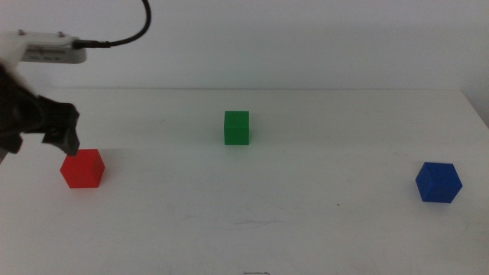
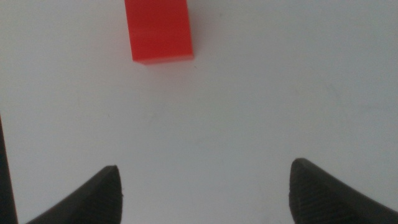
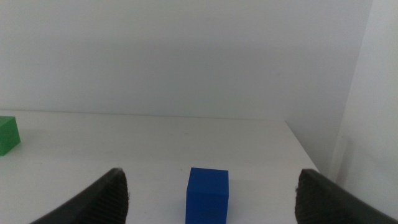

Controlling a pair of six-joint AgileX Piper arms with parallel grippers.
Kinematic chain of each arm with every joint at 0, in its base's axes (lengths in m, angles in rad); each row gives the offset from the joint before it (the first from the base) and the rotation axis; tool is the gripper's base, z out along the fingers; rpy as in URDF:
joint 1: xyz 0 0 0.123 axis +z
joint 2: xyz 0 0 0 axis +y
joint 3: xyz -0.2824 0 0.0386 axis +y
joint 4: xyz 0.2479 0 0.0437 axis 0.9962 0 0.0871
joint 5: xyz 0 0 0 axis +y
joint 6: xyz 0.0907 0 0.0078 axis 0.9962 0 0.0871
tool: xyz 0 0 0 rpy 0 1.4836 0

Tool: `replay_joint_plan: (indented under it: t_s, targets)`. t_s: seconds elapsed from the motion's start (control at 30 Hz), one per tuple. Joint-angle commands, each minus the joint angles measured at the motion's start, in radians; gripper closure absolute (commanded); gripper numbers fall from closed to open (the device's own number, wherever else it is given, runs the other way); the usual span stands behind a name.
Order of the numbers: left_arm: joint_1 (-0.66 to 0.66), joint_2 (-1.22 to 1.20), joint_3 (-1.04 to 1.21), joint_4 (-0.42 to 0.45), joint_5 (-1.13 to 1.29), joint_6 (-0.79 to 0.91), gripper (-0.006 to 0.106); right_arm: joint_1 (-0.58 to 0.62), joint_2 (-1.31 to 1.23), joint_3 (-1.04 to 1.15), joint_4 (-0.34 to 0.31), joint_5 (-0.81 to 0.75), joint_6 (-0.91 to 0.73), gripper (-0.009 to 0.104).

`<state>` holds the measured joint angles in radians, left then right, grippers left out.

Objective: Stack red cubes first, then green, then blue cubes in a specific spot.

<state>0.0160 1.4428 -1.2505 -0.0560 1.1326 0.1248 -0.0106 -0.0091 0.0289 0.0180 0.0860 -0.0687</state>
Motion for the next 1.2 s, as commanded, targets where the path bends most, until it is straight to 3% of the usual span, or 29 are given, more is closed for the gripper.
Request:
replay_joint_plan:
  t_s: [0.0, 0.2, 1.0, 1.17]
  targets:
    - [-0.003, 0.044, -0.089, 0.028, 0.000, -0.013, 0.011, -0.007, -0.014, -0.019, -0.009, -0.073, -0.012, 0.017]
    - [0.002, 0.217, -0.204, 0.080, 0.020, -0.022, 0.011, -0.007, -0.014, -0.019, -0.009, -0.073, -0.012, 0.017]
    - [0.047, 0.592, -0.403, 0.009, -0.034, -0.006, 0.011, -0.007, -0.014, -0.019, -0.009, -0.073, -0.012, 0.017]
    - [0.047, 0.621, -0.403, 0.005, -0.045, -0.010, 0.019, -0.007, -0.014, -0.019, -0.009, -0.073, -0.012, 0.017]
